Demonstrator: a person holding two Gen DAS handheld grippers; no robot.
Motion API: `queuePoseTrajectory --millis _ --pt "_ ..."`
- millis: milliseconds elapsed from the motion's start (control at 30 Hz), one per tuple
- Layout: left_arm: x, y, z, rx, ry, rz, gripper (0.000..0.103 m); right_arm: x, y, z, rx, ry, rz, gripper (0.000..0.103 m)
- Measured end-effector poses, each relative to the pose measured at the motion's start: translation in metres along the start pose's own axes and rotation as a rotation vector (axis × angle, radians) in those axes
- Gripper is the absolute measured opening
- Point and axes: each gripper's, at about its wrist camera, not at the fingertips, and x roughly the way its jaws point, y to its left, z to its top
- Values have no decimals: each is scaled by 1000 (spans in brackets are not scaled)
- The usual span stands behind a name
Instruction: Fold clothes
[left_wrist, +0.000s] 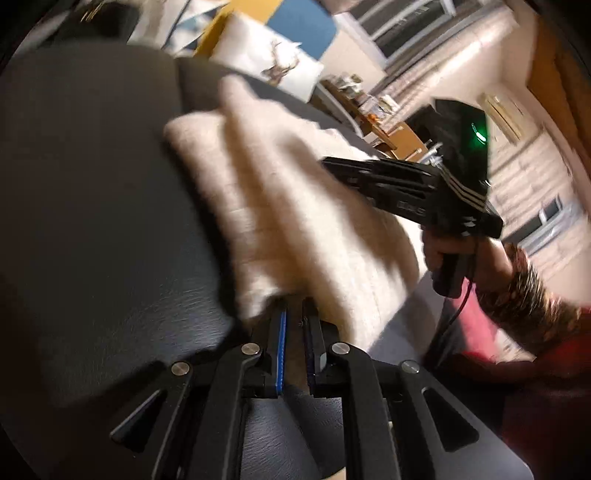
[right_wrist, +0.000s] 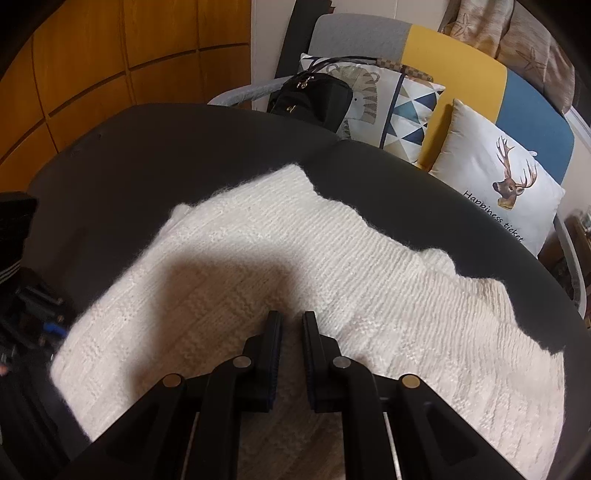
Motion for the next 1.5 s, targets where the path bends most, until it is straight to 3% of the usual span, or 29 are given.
queuePoseTrajectory --millis 133,267,500,667,733,833,900,1000,1267,1400,1500 --pt "5 -10 0 71 79 -17 9 -13 5 9 -9 -68 82 10" --pt "11 -15 0 102 145 -82 9 8 33 22 -142 8 58 10" --pt "19 -28 -14 159 242 -187 9 35 42 40 -100 58 100 11" --pt "21 -36 -20 196 270 -193 8 38 56 36 -124 27 87 11" --pt "13 -36 -23 198 248 -175 8 32 56 36 -123 17 91 11" --pt "3 -33 -25 188 193 -138 9 11 45 28 -41 -10 206 11" --pt "-10 -27 -28 149 121 -140 9 3 42 20 10 4 276 14" --pt "-27 -15 -29 66 -11 -106 9 1 54 5 -15 35 316 15" --pt "-41 -4 -28 -105 -283 66 9 -17 107 -25 -229 6 307 18" --pt "-39 1 -8 -171 -363 168 13 -23 107 -34 -204 -30 314 18" --pt "-31 8 -7 -232 -357 237 14 -33 90 -27 -129 -74 338 18"
